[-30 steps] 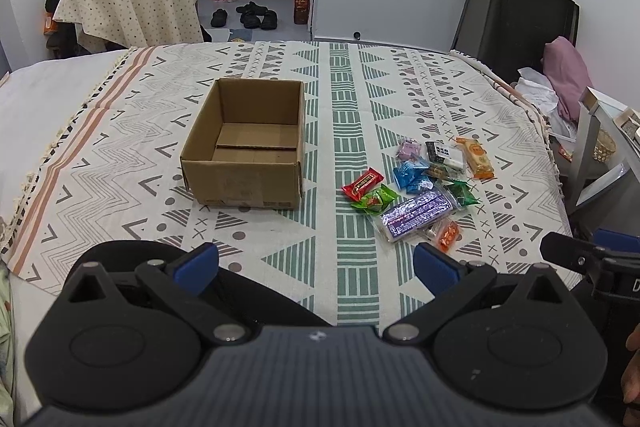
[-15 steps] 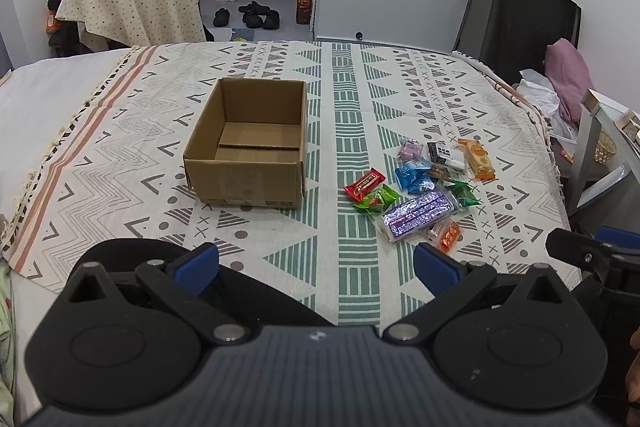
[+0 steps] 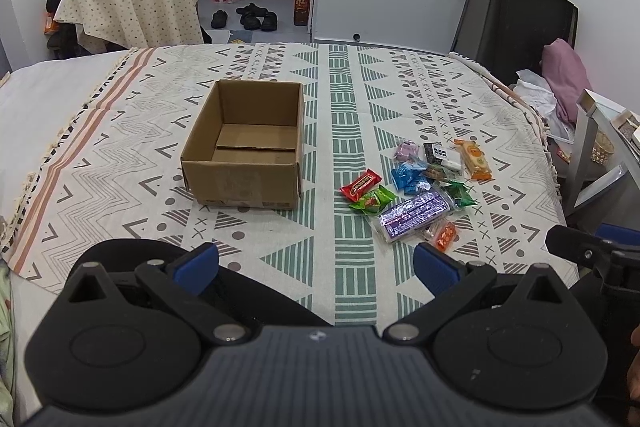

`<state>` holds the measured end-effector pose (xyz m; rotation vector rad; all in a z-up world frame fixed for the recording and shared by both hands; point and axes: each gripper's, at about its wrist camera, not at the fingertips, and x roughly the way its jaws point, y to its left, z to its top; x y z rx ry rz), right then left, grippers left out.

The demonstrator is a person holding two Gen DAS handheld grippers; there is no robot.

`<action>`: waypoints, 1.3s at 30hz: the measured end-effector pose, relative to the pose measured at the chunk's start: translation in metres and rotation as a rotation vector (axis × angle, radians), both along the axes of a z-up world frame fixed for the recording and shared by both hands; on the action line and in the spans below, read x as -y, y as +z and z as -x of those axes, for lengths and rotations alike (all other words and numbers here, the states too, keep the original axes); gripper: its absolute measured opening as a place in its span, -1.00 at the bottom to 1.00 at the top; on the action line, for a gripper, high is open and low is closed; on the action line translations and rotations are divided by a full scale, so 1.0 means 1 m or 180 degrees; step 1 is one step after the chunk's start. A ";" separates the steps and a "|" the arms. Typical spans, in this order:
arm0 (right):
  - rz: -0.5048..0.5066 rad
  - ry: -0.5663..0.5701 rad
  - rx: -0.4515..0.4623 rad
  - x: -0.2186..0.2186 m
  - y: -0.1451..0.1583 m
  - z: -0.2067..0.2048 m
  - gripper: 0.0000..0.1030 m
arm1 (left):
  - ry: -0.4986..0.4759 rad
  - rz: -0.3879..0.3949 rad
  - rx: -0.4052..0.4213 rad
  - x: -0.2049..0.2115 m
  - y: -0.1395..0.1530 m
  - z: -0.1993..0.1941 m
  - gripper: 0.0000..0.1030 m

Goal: Organize snacks

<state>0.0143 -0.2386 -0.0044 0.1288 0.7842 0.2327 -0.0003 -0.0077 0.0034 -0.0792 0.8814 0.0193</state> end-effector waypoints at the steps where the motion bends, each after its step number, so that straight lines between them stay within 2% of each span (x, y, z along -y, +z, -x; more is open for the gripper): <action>1: 0.0001 0.0000 0.0002 0.000 0.000 0.000 1.00 | -0.0002 0.0000 0.0001 0.001 0.000 0.000 1.00; 13: 0.0011 0.0006 0.0058 0.012 -0.002 -0.005 1.00 | -0.0032 -0.0049 0.0018 0.015 -0.007 -0.006 1.00; 23: -0.0122 -0.0074 -0.0015 0.034 -0.024 -0.021 1.00 | -0.0046 -0.0041 -0.0074 0.037 -0.025 -0.026 1.00; 29: -0.0284 -0.0125 -0.0199 0.048 -0.046 -0.039 0.82 | -0.0077 0.0004 -0.0121 0.051 -0.041 -0.043 0.99; 36: -0.0575 -0.0178 -0.0525 0.060 -0.074 -0.059 0.42 | -0.0149 0.0107 -0.0227 0.062 -0.061 -0.066 0.96; 39: -0.0675 -0.0183 -0.0577 0.063 -0.081 -0.067 0.40 | -0.0188 0.0129 -0.0257 0.066 -0.069 -0.075 0.96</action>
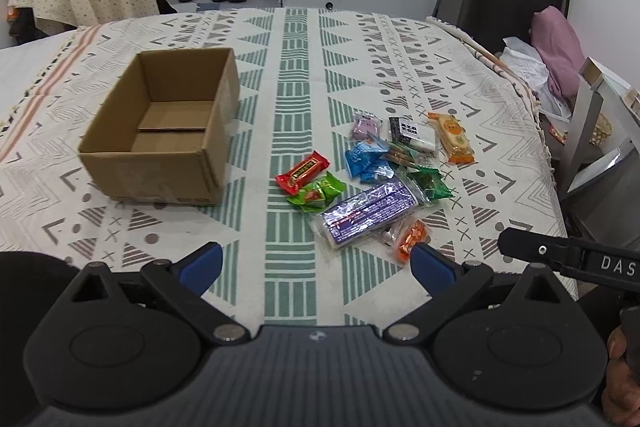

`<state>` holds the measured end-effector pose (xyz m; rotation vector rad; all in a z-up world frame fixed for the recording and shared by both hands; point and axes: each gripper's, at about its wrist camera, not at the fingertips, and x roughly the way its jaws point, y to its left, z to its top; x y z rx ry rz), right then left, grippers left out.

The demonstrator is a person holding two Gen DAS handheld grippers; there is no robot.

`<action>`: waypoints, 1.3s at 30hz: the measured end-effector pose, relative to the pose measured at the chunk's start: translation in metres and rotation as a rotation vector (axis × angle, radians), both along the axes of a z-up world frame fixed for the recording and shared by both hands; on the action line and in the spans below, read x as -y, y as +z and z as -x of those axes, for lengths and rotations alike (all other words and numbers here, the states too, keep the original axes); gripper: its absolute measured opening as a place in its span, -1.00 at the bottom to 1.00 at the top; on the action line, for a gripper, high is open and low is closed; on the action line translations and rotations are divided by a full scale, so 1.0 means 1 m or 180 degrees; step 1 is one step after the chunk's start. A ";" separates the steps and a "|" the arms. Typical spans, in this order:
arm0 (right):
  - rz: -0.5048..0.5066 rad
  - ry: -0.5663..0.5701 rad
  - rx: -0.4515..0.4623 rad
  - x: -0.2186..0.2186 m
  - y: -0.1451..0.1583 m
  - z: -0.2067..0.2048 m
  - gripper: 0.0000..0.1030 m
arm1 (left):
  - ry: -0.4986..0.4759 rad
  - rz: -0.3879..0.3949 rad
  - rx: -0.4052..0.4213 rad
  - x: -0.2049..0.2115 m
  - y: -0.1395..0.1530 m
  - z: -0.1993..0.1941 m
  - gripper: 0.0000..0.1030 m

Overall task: Organize snacks
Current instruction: 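Lower both tools toward the snack pile, then grasp the purple wrapped bar with the left tool while the right tool grasps the orange packet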

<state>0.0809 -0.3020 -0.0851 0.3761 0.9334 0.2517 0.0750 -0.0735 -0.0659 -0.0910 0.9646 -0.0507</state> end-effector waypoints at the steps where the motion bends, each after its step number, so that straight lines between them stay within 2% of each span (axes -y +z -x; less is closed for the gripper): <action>1: -0.0017 -0.0011 -0.0028 0.001 -0.003 -0.002 0.40 | -0.0018 0.0005 -0.0007 0.001 -0.003 -0.003 0.96; 6: -0.0115 -0.0066 -0.0113 0.000 -0.013 -0.015 0.38 | -0.0081 0.0056 -0.0074 0.005 -0.018 -0.022 0.94; 9: -0.0178 -0.0132 -0.0225 -0.002 -0.024 -0.027 0.23 | -0.0147 0.0051 -0.0110 0.009 -0.028 -0.034 0.86; 15: -0.0365 -0.0290 -0.0462 -0.006 -0.051 -0.044 -0.09 | -0.0266 0.0003 -0.0295 0.014 -0.050 -0.058 0.83; 21: -0.0501 -0.0488 -0.0657 -0.001 -0.068 -0.056 -0.17 | -0.0409 -0.0025 -0.0457 0.017 -0.074 -0.080 0.80; 32: -0.0706 -0.0737 -0.1027 -0.002 -0.103 -0.085 -0.19 | -0.0639 -0.0049 -0.0629 0.030 -0.110 -0.111 0.80; 39: -0.0778 -0.0870 -0.1180 -0.001 -0.118 -0.095 -0.19 | -0.0872 -0.0273 -0.0741 0.044 -0.134 -0.123 0.80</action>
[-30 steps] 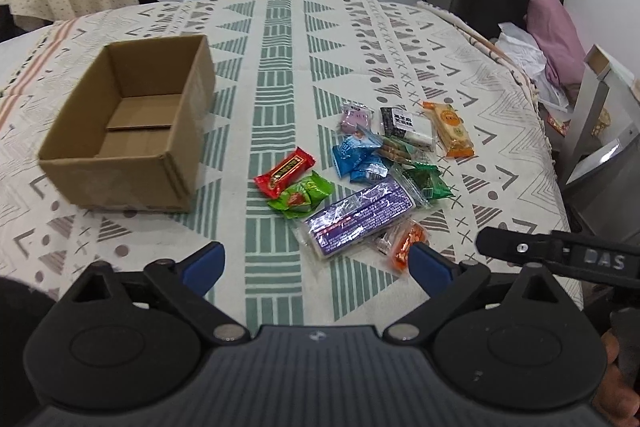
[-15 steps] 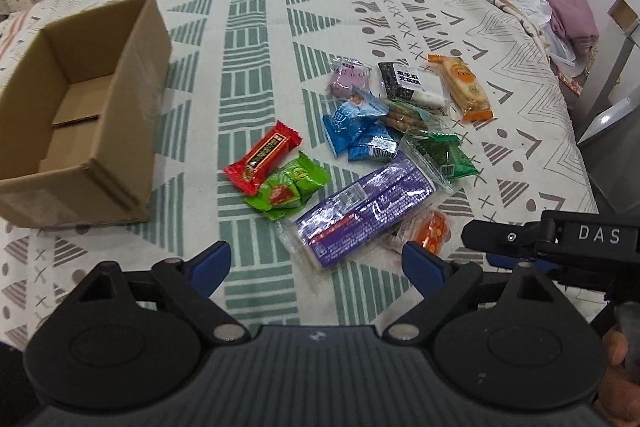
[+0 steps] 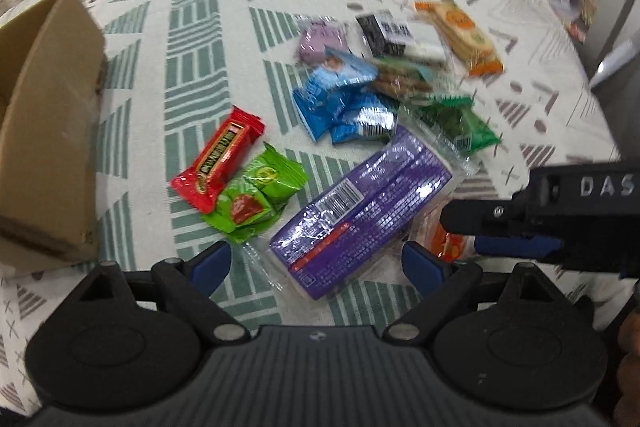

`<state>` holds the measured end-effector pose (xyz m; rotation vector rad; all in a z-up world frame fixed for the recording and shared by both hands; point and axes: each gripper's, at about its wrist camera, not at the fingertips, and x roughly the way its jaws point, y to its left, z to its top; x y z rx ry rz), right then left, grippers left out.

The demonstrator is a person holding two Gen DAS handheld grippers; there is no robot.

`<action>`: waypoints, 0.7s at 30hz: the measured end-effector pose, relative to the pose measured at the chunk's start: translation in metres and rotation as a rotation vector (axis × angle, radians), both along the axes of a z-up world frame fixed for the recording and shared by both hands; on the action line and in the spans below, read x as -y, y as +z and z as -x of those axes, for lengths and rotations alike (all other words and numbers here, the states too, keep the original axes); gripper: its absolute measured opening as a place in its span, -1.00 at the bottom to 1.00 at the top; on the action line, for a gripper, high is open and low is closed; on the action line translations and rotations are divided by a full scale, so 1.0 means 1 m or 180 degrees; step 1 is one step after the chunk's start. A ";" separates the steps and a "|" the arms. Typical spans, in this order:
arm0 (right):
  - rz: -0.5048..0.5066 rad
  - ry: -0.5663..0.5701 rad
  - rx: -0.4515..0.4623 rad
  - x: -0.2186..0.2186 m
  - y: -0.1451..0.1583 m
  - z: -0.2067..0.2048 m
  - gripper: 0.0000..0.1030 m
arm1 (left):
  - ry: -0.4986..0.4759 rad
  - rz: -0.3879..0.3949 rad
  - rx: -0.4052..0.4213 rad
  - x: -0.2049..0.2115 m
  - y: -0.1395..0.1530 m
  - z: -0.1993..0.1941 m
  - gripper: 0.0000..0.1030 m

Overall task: Organize snacks
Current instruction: 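Grasp the purple wrapped bar with the left tool while the right tool grasps the orange packet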

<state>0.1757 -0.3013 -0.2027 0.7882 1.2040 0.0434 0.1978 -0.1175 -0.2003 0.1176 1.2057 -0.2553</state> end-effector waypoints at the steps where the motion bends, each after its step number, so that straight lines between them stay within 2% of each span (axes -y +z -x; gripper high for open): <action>1: -0.0006 -0.0002 -0.0013 0.000 -0.001 -0.001 -0.19 | -0.0015 -0.0066 0.0003 0.002 -0.003 -0.002 0.80; 5: 0.0023 -0.0012 -0.0059 -0.002 -0.006 -0.003 -0.19 | -0.0017 -0.0072 0.0031 0.003 -0.007 -0.008 0.81; 9: 0.0068 0.0001 -0.0126 -0.008 -0.014 -0.007 -0.22 | -0.0149 -0.0160 0.0181 0.012 -0.011 -0.007 0.83; 11: 0.0089 0.0002 -0.0140 -0.010 -0.017 -0.009 -0.27 | -0.0111 -0.0135 0.0193 0.011 -0.012 -0.006 0.83; 14: 0.0137 -0.0012 -0.0150 -0.010 -0.017 -0.009 -0.53 | -0.0033 -0.0066 0.0165 0.007 -0.012 -0.005 0.78; 16: 0.0121 -0.0024 -0.0134 -0.010 -0.017 -0.008 -0.57 | -0.0055 -0.0077 0.0154 0.008 -0.011 -0.002 0.63; 18: 0.0117 -0.0004 -0.0084 -0.010 -0.015 -0.007 -0.58 | -0.0068 -0.0092 0.0111 0.009 -0.009 0.000 0.39; 21: 0.0120 0.0039 0.0005 -0.010 -0.009 -0.004 -0.59 | -0.0001 0.0016 0.0069 0.005 -0.003 0.004 0.19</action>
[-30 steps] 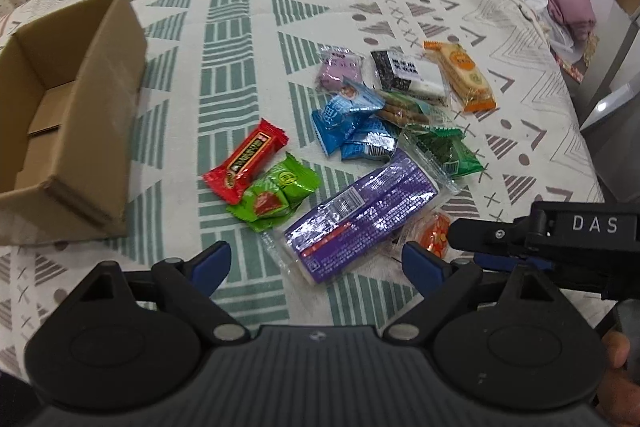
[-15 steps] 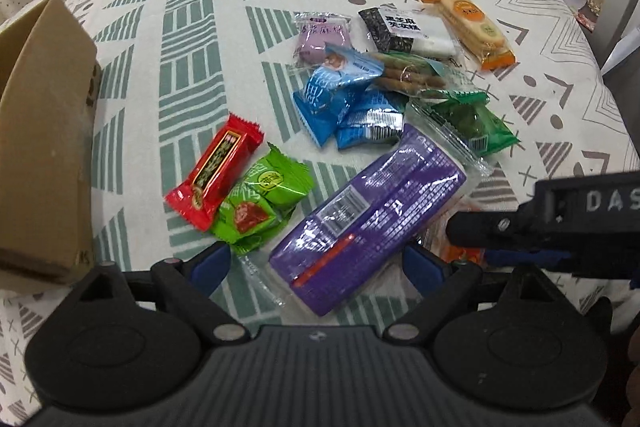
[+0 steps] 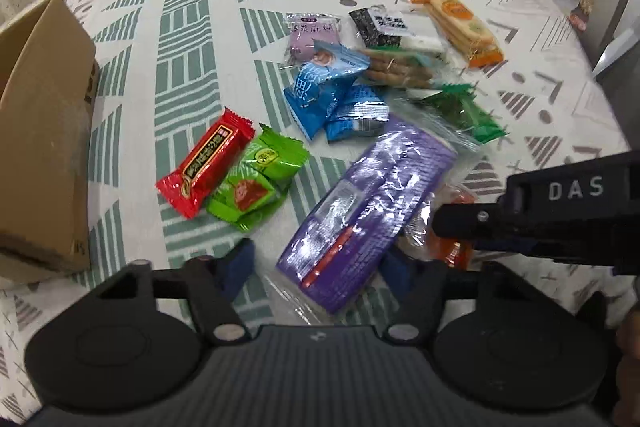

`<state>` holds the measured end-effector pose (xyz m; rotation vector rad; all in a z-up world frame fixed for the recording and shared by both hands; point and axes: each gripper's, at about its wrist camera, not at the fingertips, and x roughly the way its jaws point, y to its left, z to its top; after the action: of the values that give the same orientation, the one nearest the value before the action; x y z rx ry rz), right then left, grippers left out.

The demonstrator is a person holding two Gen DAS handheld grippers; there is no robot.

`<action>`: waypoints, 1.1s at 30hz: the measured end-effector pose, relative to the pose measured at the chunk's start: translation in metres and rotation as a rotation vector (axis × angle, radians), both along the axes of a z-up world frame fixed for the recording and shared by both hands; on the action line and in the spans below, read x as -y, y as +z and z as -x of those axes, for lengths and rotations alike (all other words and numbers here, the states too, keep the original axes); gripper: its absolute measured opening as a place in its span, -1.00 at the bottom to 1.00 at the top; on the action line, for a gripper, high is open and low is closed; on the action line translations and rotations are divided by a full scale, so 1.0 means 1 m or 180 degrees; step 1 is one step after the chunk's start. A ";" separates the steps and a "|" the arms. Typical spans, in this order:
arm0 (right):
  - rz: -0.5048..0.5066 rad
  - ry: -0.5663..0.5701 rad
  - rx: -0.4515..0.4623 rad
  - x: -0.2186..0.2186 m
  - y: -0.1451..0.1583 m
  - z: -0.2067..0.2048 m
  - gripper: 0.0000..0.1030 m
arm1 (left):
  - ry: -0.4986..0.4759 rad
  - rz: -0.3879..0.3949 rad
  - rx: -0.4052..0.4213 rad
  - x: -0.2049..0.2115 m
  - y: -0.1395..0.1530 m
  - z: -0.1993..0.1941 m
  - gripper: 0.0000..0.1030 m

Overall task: Organize snacks
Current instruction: 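Grasp the purple wrapped bar with the left tool while the right tool grasps the orange packet, then carry the purple bar and orange packet over the cardboard box with both tools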

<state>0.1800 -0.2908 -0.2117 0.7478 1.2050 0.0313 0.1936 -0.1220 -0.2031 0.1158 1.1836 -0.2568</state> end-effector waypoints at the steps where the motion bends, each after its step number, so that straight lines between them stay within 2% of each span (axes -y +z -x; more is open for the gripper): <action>1: -0.0009 0.0004 0.0029 0.000 0.002 0.001 -0.59 | 0.0031 0.0033 -0.0014 -0.001 0.002 0.002 0.17; 7: -0.0041 0.0032 0.0239 0.001 0.015 0.005 -0.60 | 0.0258 0.0193 0.0030 -0.010 0.021 0.011 0.01; 13: -0.0094 0.0073 0.0500 0.001 0.029 0.010 -0.60 | 0.0398 0.0234 0.0117 -0.018 0.039 0.018 -0.05; 15: -0.0130 0.0106 0.0588 0.000 0.033 0.011 -0.61 | 0.0450 0.0255 0.0146 -0.022 0.046 0.020 -0.17; 18: -0.0176 0.0148 0.0725 -0.002 0.040 0.012 -0.61 | 0.0508 0.0285 0.0192 -0.027 0.056 0.023 -0.21; 21: -0.0239 0.0196 0.0848 -0.005 0.047 0.012 -0.61 | 0.0547 0.0232 0.0259 -0.030 0.062 0.026 -0.22; 26: -0.0343 0.0247 0.0951 -0.005 0.052 0.013 -0.61 | 0.0651 0.0279 0.0273 -0.038 0.071 0.029 -0.23; 33: -0.0475 0.0348 0.1134 -0.013 0.062 0.010 -0.61 | 0.0792 0.0355 0.0491 -0.051 0.101 0.033 -0.24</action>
<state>0.1704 -0.2781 -0.1501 0.7679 0.9074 0.3350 0.1605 -0.0705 -0.1017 -0.1075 1.0165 -0.0924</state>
